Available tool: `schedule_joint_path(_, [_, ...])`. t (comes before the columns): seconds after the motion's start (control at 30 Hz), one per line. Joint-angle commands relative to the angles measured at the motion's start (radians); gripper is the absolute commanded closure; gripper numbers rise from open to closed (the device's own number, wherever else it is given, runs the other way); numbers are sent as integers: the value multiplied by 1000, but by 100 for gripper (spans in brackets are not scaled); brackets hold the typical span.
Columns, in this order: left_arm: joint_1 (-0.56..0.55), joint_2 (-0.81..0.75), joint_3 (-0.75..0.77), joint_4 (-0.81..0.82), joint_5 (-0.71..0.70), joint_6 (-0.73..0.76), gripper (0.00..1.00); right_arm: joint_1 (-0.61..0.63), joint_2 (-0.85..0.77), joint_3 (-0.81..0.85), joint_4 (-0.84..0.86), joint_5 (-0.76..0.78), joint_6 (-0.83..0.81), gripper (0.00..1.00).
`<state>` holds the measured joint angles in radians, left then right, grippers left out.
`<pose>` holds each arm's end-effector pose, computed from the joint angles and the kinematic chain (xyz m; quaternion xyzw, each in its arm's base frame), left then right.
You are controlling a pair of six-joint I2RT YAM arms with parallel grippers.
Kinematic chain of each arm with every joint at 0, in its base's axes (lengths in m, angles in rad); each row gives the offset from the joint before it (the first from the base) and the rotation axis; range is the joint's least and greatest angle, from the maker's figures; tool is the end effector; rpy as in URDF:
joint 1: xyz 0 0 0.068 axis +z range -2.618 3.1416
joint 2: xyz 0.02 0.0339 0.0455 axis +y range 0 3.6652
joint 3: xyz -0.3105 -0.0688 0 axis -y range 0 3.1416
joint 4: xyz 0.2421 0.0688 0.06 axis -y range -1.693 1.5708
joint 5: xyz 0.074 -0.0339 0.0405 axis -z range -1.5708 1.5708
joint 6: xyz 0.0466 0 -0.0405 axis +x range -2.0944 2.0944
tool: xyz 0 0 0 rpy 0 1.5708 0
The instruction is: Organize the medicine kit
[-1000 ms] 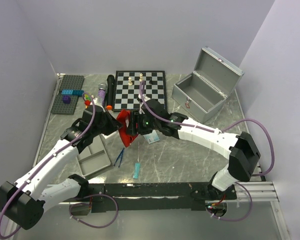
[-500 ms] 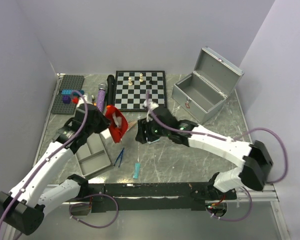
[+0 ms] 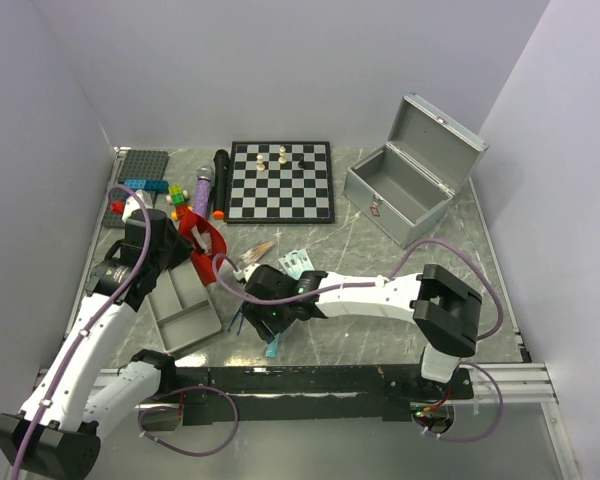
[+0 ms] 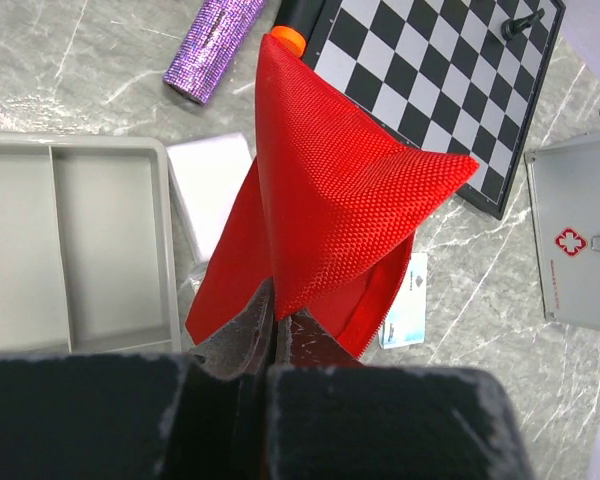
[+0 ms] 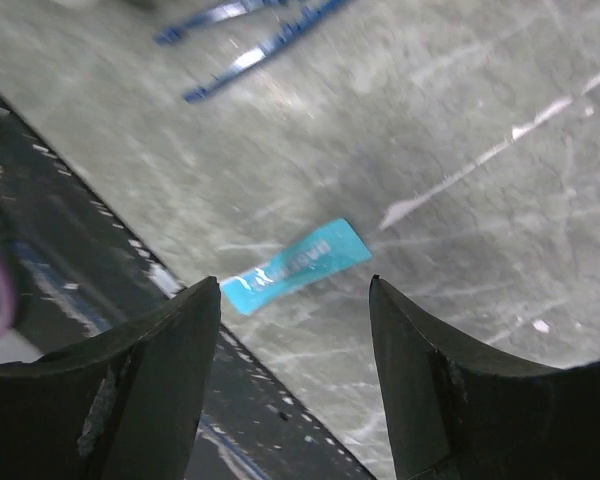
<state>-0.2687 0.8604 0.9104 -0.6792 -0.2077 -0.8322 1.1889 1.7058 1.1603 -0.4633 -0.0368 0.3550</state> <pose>0.1501 -0.0314 0.3505 -0.2916 0.8384 -0.1572 0.4328 0.1341 0.3385 0.2448 -0.3937 0.8763 0.2061 0.1863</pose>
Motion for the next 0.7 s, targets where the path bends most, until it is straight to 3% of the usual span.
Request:
schedule_joint_path(0.0, [8,-18,15,13,-4,7,99,24,23,30,-69,107,-34,32])
schedule_joint_path(0.67, [13,-11,-19,40,27,-2,99,71,120,56,-77,150,-53,36])
